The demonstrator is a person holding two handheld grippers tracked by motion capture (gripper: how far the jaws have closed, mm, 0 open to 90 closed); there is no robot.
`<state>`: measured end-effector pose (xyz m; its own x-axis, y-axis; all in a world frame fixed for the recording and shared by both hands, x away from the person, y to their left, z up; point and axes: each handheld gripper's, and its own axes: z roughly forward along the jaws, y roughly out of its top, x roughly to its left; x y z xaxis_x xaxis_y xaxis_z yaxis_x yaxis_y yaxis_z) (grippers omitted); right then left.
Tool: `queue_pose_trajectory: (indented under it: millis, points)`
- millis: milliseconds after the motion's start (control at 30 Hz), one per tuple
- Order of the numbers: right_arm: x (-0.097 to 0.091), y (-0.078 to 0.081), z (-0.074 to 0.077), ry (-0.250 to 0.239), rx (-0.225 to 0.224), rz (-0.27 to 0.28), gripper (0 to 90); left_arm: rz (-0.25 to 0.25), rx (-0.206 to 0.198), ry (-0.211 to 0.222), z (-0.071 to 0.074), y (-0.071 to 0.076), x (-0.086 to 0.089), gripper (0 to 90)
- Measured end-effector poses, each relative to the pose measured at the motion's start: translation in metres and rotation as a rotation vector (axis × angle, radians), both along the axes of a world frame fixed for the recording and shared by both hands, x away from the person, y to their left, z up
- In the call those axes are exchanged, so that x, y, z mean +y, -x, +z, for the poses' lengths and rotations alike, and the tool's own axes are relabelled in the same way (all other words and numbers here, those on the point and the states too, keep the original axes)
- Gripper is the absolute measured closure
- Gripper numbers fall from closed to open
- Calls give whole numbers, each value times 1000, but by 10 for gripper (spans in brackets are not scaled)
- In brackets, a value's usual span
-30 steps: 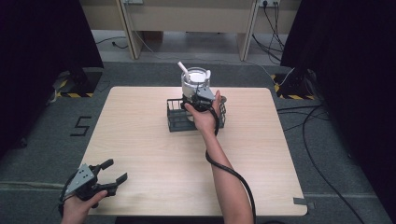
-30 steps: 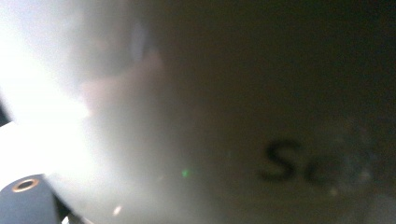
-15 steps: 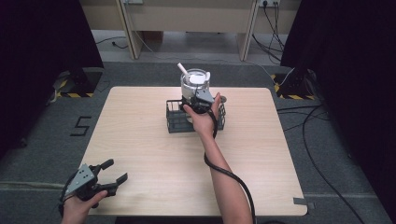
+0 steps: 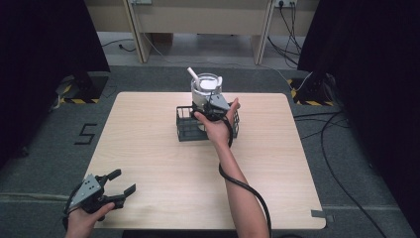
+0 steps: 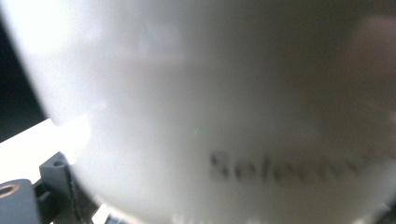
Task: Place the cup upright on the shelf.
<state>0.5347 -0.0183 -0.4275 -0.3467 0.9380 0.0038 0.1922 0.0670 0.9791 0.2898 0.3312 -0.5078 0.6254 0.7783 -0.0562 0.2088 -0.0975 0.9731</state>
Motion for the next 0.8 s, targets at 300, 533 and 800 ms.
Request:
queue_pose_trajectory:
  millis: [300,533,800]
  points:
    - [-5,7,-7,-3,10,9,41,1,0,-1,0,0,0,166]
    - [-10,14,-7,5,16,14,51,2,-1,-2,0,0,0,166]
    - [-19,26,-8,9,29,30,70,3,0,-3,0,0,-1,166]
